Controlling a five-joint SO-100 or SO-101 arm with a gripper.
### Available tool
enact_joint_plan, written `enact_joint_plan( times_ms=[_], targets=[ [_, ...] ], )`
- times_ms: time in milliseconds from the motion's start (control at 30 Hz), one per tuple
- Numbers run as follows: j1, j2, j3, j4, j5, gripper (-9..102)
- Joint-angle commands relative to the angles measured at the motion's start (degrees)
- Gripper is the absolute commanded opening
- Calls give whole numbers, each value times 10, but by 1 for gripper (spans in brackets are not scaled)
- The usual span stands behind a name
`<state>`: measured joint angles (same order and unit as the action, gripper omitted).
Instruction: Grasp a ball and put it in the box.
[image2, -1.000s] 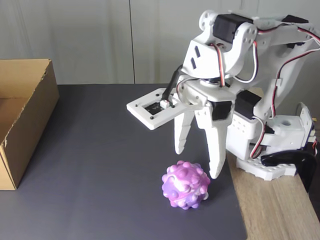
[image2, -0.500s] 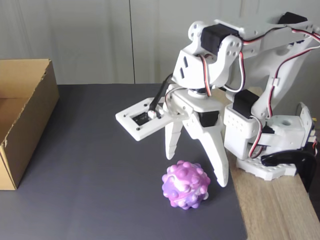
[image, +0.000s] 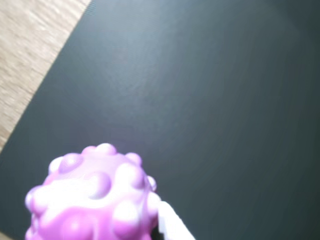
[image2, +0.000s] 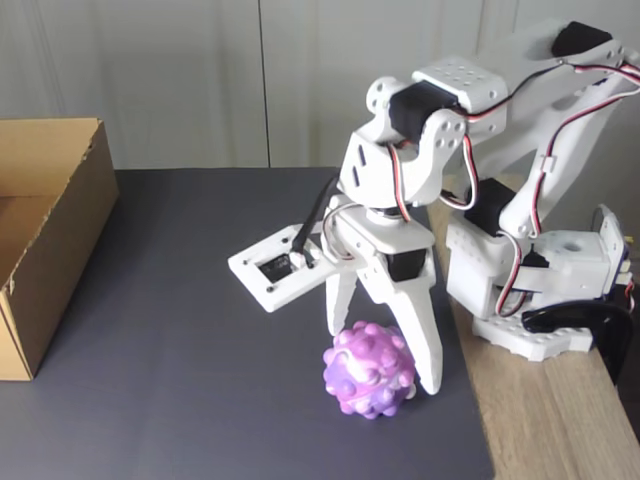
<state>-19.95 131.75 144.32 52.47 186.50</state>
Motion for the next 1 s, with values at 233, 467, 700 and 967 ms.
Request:
enact_joint_plan(
  times_ms=[233, 467, 700, 967],
  targets=[
    [0, 5, 47, -40, 4, 52],
    [0, 26, 92, -59, 11, 47],
    [-3, 54, 106, -65, 14, 36],
    [-14, 73, 107, -65, 10, 24]
  ],
)
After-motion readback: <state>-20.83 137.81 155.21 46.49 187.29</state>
